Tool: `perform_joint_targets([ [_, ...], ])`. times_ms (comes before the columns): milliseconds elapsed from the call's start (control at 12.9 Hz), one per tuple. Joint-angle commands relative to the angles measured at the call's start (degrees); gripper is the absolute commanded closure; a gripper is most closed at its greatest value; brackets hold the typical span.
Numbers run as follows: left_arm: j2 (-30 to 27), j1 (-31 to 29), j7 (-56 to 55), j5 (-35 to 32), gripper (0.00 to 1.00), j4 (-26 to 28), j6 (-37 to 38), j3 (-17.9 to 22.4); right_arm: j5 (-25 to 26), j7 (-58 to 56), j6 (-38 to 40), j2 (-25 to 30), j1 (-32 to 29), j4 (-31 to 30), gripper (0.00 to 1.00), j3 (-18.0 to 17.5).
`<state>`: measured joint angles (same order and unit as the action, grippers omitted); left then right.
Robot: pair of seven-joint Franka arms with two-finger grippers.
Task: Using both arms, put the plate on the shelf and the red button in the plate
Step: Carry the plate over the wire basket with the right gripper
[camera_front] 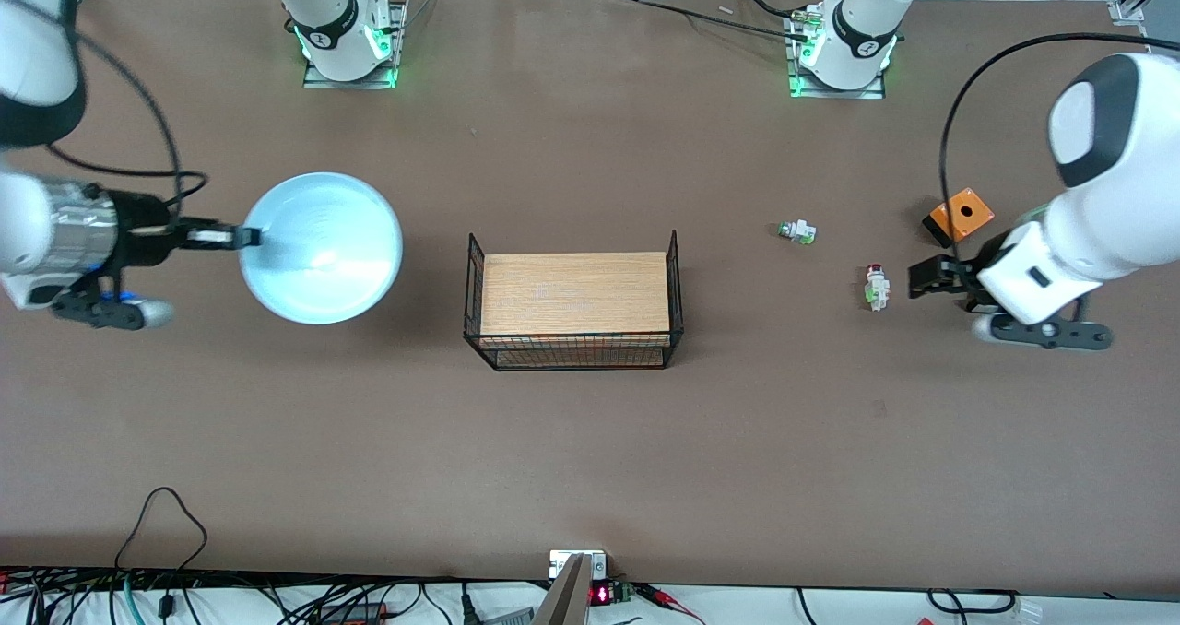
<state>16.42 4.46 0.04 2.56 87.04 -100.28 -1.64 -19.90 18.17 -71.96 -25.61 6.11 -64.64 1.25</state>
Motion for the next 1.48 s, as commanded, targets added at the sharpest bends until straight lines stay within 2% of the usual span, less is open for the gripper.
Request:
perform_joint_targets([
  [0, -0.43, 2.13, -0.83, 0.52, 0.0, -1.17, 0.35, -0.12, -1.54, 5.54, -0.19, -0.06, 4.32, -0.05, 1.0, 0.42],
  [233, -0.25, 1.87, -0.92, 0.43, 0.0, -0.91, 0.26, -0.03, -1.19, 9.16, -7.03, -0.32, 9.95, -0.57, 1.0, 0.51],
  [544, -1.04, 1.69, -2.49, 0.25, 0.0, -0.82, 0.7, -0.12, -0.93, 11.88, -17.05, -0.67, 15.75, -5.4, 1.0, 0.51],
  [1011, -0.87, 2.13, -5.49, -3.26, 0.0, -1.17, 1.32, -0.38, -0.58, 13.3, -28.74, -1.29, 20.42, -12.69, 0.99, 0.6],
  [1399, -1.3, 1.26, -5.31, -3.26, 0.0, -1.43, 2.99, 0.49, -0.4, 13.3, -36.22, -1.99, 22.97, -16.74, 0.99, 0.69],
])
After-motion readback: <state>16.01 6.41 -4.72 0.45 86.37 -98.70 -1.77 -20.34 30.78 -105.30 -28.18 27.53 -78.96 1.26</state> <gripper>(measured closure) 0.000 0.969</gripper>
